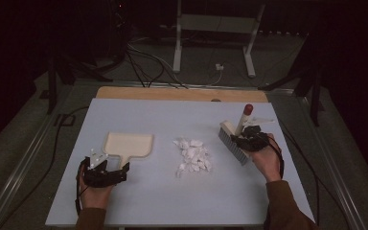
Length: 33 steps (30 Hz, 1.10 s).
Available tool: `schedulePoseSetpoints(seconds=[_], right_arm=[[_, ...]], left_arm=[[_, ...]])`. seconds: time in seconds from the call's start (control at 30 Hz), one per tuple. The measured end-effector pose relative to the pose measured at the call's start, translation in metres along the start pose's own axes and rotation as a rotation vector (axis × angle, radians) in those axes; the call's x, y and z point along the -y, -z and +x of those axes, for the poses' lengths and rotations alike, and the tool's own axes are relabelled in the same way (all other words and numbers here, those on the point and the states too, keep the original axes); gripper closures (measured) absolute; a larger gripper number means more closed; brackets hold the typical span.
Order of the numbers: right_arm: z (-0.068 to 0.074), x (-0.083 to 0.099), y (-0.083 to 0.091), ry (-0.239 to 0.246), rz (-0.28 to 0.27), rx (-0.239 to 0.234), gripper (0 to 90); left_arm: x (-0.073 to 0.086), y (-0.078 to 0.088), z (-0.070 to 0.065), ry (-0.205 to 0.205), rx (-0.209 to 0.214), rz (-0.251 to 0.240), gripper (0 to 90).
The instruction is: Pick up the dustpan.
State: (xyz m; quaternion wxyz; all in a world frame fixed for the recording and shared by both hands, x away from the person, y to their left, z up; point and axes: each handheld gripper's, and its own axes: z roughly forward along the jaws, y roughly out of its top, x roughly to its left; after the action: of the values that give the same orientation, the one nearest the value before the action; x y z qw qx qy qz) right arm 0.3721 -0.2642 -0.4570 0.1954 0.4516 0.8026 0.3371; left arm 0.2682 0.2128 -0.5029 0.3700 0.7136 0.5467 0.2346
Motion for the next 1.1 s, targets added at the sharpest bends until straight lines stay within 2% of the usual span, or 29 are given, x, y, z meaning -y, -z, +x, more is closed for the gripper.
schedulePoseSetpoints(seconds=[0.07,0.17,0.33,0.4,0.47,0.63,0.73,0.83,0.97,1.03,1.1], right_arm=[[0.0,0.0,0.0,-0.004,0.0,0.002,66.8],[0.0,0.0,0.0,-0.007,-0.003,0.005,66.8],[0.001,0.0,0.0,-0.006,-0.003,0.004,66.8],[0.001,0.0,-0.001,-0.005,-0.004,0.004,66.8],[0.001,0.0,0.0,-0.003,-0.004,0.002,66.8],[0.001,0.0,0.0,-0.006,-0.004,0.001,66.8],[0.001,0.0,0.0,-0.008,-0.004,0.001,66.8],[0.0,0.001,0.0,-0.01,-0.003,0.003,66.8],[0.0,0.001,0.001,-0.011,-0.002,0.003,66.8],[0.0,0.001,0.001,-0.011,-0.002,0.003,66.8],[0.0,0.001,0.001,-0.01,-0.002,0.003,66.8]], left_arm=[[-0.001,-0.003,-0.003,-0.002,-0.012,0.022,11.4],[-0.002,-0.009,-0.007,0.005,0.002,0.049,16.5],[-0.004,-0.016,-0.012,0.004,-0.012,0.088,19.9],[-0.004,-0.019,-0.015,-0.008,-0.044,0.109,23.8],[-0.005,-0.021,-0.017,-0.008,-0.053,0.123,26.2],[-0.006,-0.028,-0.022,0.003,-0.062,0.157,41.4],[-0.005,-0.033,-0.025,0.005,-0.083,0.185,49.7],[-0.005,-0.033,-0.026,0.01,-0.109,0.187,55.7],[-0.006,-0.033,-0.025,0.036,-0.129,0.19,61.2],[-0.006,-0.033,-0.024,0.048,-0.127,0.195,65.4],[-0.008,-0.033,-0.025,0.044,-0.132,0.204,65.8]])
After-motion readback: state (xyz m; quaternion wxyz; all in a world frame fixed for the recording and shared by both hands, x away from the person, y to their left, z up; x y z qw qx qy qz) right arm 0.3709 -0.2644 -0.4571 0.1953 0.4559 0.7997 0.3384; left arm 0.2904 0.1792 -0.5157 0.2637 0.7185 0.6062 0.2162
